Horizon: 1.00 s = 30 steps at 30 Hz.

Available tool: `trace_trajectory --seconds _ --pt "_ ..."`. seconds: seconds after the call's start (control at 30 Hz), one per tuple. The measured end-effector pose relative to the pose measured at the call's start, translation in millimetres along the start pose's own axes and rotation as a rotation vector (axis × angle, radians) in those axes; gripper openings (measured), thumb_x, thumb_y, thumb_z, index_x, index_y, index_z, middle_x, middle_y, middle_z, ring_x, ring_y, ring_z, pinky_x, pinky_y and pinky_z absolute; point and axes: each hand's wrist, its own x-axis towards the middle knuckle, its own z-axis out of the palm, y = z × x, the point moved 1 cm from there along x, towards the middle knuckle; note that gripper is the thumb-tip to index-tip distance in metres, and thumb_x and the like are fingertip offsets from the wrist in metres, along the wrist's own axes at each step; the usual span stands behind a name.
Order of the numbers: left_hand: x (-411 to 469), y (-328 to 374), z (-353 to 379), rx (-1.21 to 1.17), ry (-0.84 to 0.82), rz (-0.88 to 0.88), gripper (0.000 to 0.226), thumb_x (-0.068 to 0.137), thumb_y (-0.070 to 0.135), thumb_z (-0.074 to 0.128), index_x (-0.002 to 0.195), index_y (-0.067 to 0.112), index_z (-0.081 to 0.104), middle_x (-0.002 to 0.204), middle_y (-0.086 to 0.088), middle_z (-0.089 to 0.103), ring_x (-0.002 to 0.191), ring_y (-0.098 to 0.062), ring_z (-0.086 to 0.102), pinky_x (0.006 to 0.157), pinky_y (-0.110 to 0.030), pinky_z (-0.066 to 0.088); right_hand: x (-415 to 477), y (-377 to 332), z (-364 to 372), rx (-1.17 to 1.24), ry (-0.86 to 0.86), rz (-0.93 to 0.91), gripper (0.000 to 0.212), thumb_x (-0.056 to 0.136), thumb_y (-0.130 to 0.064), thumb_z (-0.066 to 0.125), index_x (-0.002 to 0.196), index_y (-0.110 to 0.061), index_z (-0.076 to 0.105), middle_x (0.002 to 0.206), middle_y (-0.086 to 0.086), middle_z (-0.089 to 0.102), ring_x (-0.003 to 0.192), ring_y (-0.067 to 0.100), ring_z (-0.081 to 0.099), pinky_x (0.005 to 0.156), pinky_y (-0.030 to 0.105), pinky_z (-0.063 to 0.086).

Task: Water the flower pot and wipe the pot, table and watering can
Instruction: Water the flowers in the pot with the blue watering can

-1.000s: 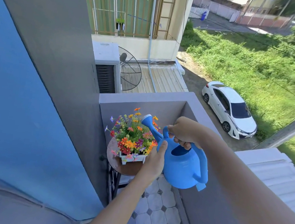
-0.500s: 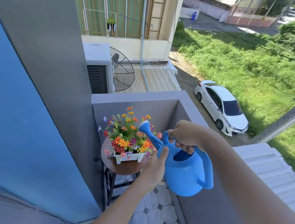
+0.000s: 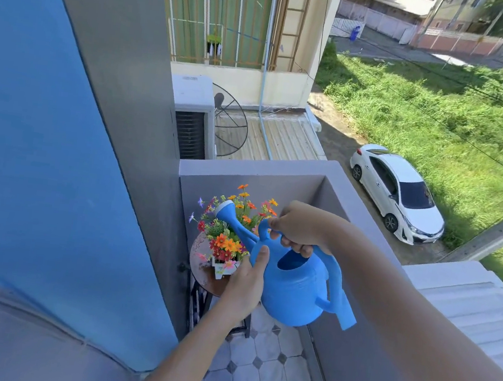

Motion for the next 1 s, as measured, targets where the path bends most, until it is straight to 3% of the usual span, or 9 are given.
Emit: trace_trajectory --seconds 0.27,0.43,0.6,0.73,0.83,1.0 --pt "15.1 15.3 -16.0 0.025 0.042 0.002 0.046 0.106 0.064 0.028 0.134 0.042 0.056 0.128 0.010 0.068 0.124 -0.018 0.058 0.103 -0.042 0.042 29.3 -15.7 -5.9 0.022 0.008 -0.009 0.018 0.100 -0.001 0.047 0.110 -0.002 0.061 0.069 0.010 0.040 0.054 0.021 0.025 0.050 0.030 0.024" --pt "28.8 25.9 -12.3 -0.042 0.058 -0.048 0.045 0.106 0.064 0.030 0.131 0.037 0.057 0.125 0.003 0.067 0.118 -0.027 0.058 0.086 -0.047 0.047 38.6 -9.9 -14.7 0.071 0.060 0.019 0.027 0.101 -0.001 0.038 0.109 0.002 0.063 0.069 0.011 0.044 0.054 0.021 0.031 0.051 0.031 0.025" --pt "43.7 29.7 1.5 -0.063 -0.006 -0.019 0.052 0.103 0.065 0.034 0.137 0.031 0.056 0.128 0.003 0.068 0.120 -0.022 0.061 0.093 -0.045 0.050 44.9 9.4 -27.2 0.131 0.098 0.088 0.022 0.102 -0.004 0.039 0.103 0.001 0.060 0.068 0.010 0.039 0.054 0.020 0.028 0.051 0.031 0.023" --pt "52.6 27.6 17.1 -0.022 -0.053 0.012 0.061 0.100 0.069 0.037 0.142 0.029 0.053 0.132 0.002 0.067 0.122 -0.020 0.062 0.099 -0.043 0.047 36.7 29.4 -37.7 0.197 0.145 0.137 0.030 0.109 -0.022 0.040 0.099 -0.002 0.059 0.066 0.007 0.037 0.053 0.021 0.027 0.051 0.030 0.023" --pt "54.8 24.4 31.0 -0.007 -0.075 -0.003 0.063 0.097 0.074 0.040 0.138 0.028 0.055 0.130 0.002 0.067 0.120 -0.020 0.062 0.098 -0.042 0.047 21.2 42.9 -44.3 0.180 0.176 0.149 0.029 0.107 -0.017 0.039 0.104 0.000 0.063 0.067 0.009 0.042 0.053 0.021 0.031 0.050 0.030 0.026" --pt "44.8 21.9 55.5 -0.014 -0.182 -0.040 0.055 0.100 0.071 0.035 0.135 0.033 0.055 0.130 0.001 0.065 0.120 -0.025 0.060 0.091 -0.045 0.050 -12.3 59.0 -50.2 0.140 0.183 0.178 0.022 0.103 -0.014 0.045 0.095 -0.001 0.061 0.068 0.009 0.042 0.052 0.020 0.031 0.048 0.028 0.029"
